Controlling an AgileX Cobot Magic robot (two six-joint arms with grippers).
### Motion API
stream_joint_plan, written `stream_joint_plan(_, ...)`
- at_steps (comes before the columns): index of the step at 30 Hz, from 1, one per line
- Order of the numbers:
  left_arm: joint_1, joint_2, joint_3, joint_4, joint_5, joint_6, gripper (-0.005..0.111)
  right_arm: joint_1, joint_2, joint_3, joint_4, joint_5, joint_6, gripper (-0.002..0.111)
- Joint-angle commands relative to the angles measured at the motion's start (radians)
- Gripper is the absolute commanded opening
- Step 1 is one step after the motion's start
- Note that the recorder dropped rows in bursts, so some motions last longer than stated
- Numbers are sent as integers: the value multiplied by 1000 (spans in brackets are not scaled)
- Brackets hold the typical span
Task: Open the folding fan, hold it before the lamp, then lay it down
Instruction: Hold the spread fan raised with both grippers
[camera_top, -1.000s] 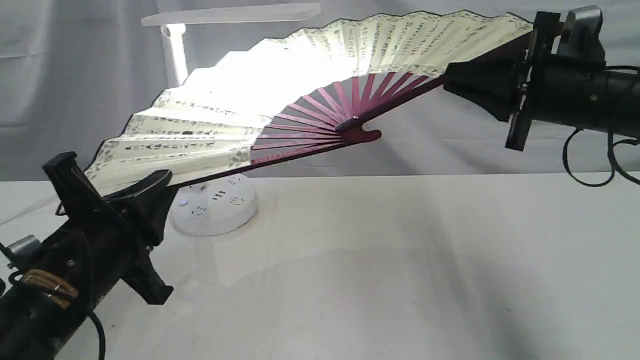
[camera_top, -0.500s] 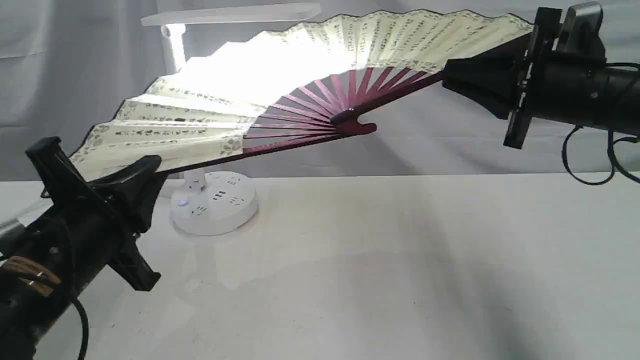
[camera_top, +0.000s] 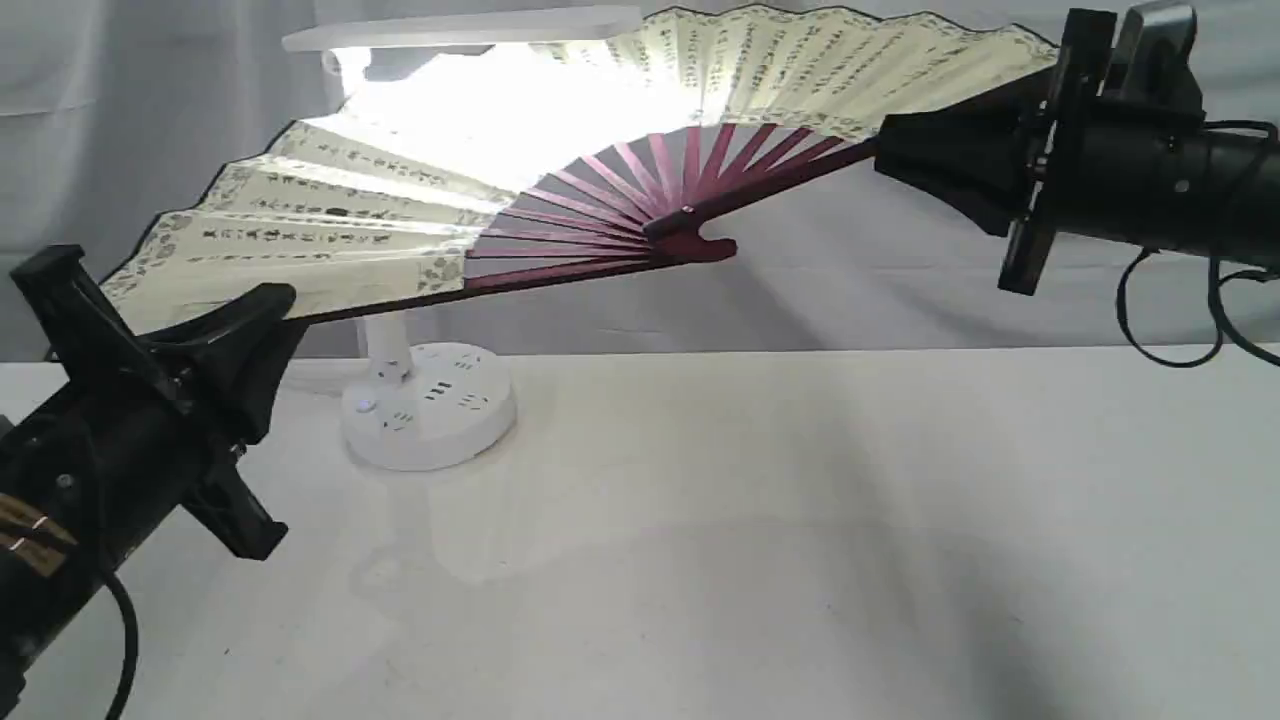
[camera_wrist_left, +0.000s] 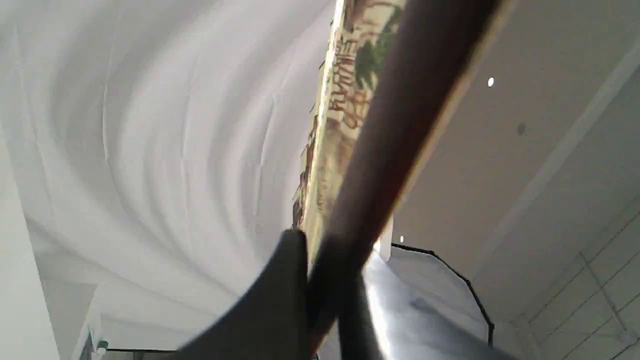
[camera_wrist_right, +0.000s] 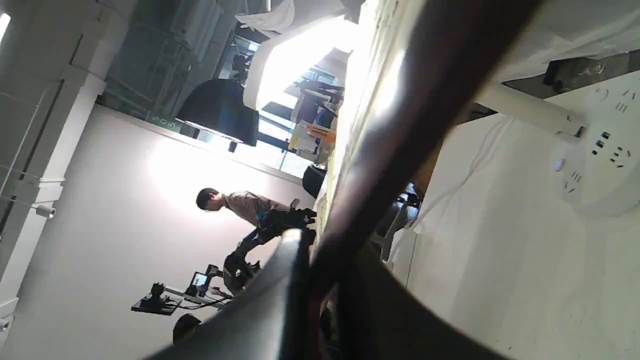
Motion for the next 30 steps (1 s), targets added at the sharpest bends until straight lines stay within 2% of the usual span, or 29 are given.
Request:
stream_joint_plan(1,32,-21,-4,-187,-77,-94,0,-34,-3,-2,13,-87,-32,0)
stream_joint_plan(8,32,-21,-4,-187,-77,-169,0,-34,-3,-2,13,-87,14,0)
stream_joint_plan(30,32,-75,-4,-187,-77,-149,0,-34,-3,-2,13,-87,18,0)
